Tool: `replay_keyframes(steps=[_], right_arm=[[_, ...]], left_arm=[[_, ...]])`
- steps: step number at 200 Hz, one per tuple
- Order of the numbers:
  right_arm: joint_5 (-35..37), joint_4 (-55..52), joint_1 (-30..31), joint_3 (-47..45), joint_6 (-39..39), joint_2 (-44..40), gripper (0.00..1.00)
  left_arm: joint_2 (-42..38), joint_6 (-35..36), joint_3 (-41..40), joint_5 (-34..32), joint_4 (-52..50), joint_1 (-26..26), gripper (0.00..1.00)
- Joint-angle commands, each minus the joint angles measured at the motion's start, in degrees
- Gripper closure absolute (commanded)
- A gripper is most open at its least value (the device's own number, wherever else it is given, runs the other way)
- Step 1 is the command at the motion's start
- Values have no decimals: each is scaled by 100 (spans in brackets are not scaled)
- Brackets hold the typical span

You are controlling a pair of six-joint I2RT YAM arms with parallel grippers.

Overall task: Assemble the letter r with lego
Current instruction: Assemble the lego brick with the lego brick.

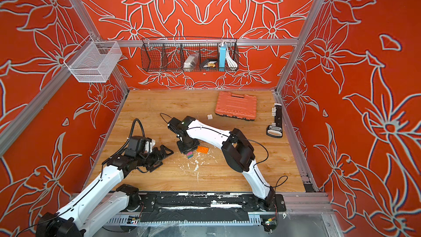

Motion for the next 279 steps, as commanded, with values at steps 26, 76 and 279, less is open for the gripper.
replay_keyframes(steps=[26,76,279], right_arm=[[272,-447,192,18,-120,497,100],[375,-494,294,79,-211,650,100],[462,-672,394,397,-1095,1221,100]], left_arm=[[11,117,16,56,-9,42,1],[61,117,-3,73,26,41,1],[82,213,-28,104,20,41,2]])
